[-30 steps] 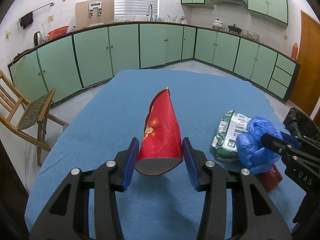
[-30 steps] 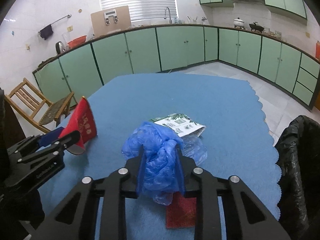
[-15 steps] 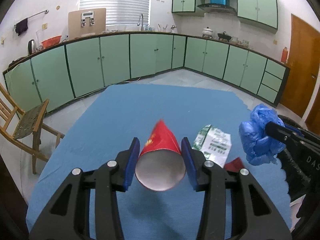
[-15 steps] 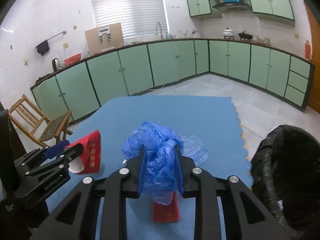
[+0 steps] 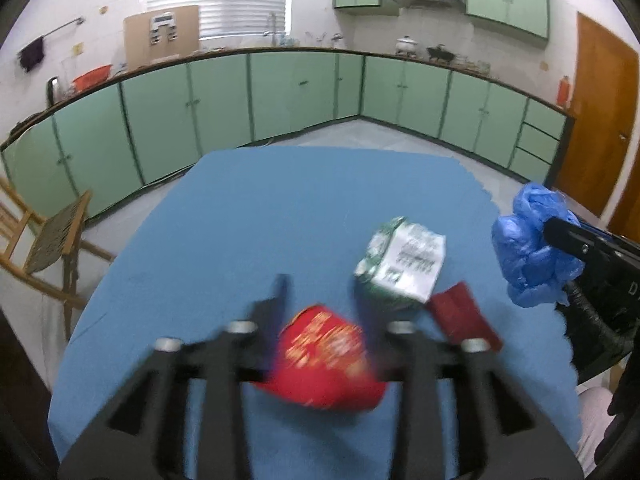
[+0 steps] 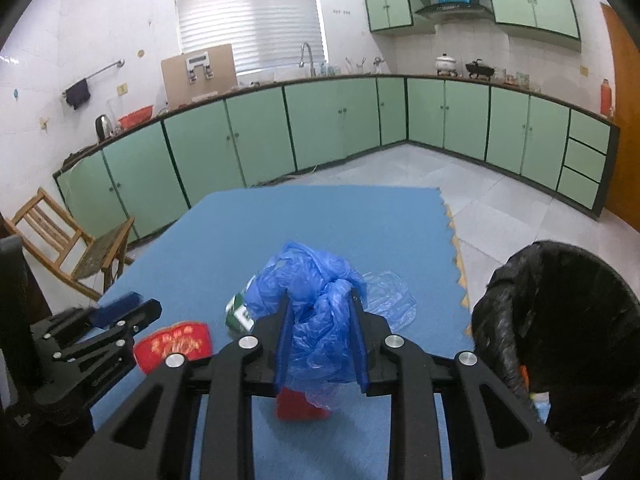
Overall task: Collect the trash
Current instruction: 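Grasp the blue plastic bag with the right tool while the left tool releases the red cup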
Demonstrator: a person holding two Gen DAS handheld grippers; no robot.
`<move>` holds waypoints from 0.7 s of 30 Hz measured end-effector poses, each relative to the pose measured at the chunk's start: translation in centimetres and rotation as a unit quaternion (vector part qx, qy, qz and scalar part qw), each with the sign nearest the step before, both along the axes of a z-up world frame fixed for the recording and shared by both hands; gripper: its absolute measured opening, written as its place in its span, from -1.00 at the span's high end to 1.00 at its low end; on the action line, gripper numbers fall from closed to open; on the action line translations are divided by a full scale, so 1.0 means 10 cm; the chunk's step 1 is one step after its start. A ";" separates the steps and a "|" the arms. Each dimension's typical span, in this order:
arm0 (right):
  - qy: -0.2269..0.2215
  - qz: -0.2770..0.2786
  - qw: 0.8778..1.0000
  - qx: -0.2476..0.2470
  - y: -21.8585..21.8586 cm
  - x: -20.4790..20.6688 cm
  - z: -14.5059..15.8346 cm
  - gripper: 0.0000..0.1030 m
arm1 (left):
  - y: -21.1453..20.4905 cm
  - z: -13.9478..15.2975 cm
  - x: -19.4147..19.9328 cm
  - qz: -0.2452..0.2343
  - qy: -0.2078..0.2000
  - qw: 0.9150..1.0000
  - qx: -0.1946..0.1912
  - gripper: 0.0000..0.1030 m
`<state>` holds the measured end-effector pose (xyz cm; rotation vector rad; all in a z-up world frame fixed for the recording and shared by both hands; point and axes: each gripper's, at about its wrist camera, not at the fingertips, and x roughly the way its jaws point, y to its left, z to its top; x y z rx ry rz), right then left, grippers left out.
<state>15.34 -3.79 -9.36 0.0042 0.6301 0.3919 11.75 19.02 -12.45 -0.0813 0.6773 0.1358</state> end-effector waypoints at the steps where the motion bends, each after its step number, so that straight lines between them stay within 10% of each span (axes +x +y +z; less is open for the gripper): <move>1: 0.004 0.002 1.000 -0.001 0.01 0.00 -0.04 0.50 | 0.03 -0.01 -0.04 0.005 0.001 1.000 -0.001 0.06; 21: 0.023 -0.002 1.000 -0.007 -0.05 -0.09 -0.31 0.49 | -0.09 -0.27 -0.18 -0.006 0.024 1.000 -0.008 -0.65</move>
